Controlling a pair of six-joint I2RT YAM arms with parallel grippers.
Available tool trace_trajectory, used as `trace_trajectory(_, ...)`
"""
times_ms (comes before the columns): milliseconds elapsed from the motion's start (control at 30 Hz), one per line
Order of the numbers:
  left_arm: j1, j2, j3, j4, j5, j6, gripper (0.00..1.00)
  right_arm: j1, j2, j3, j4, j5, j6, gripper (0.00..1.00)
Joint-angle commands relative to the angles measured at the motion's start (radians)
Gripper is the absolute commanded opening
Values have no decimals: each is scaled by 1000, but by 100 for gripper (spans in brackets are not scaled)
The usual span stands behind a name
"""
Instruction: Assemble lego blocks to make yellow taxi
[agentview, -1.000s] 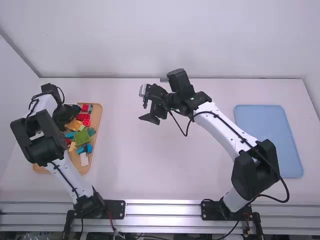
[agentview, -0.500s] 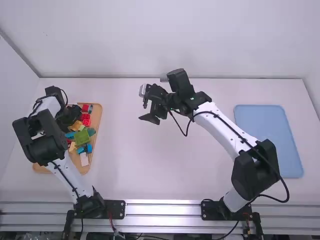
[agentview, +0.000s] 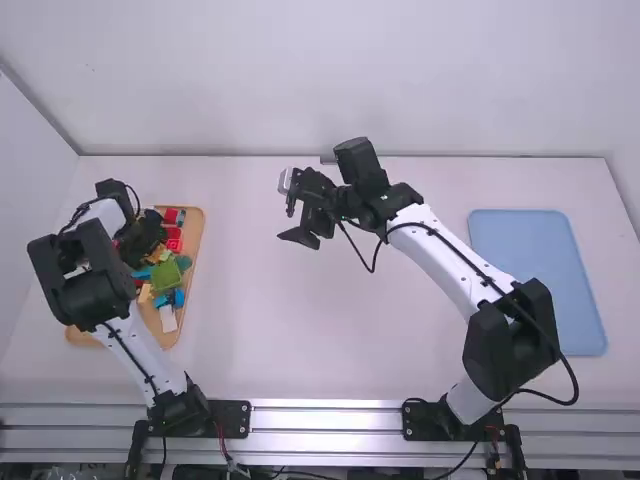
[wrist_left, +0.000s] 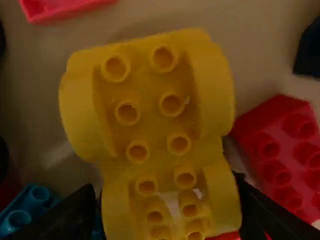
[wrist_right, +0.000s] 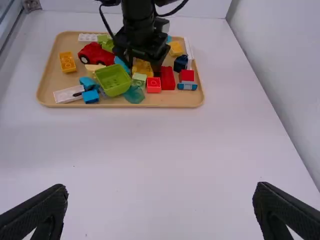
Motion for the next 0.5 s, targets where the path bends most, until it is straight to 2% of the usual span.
trace_trajectory(0,-11,11,-12,-32,-15,-12,74,-4,11,33,1,-10,0,99)
trace_trajectory(300,-11,11,-16,11,-64,-16,71,-4,11,33,0,-10,0,99)
trace_trajectory(467,-13,11,-18,12,-64,30,63,-4,11,33,-6,-10,0,99)
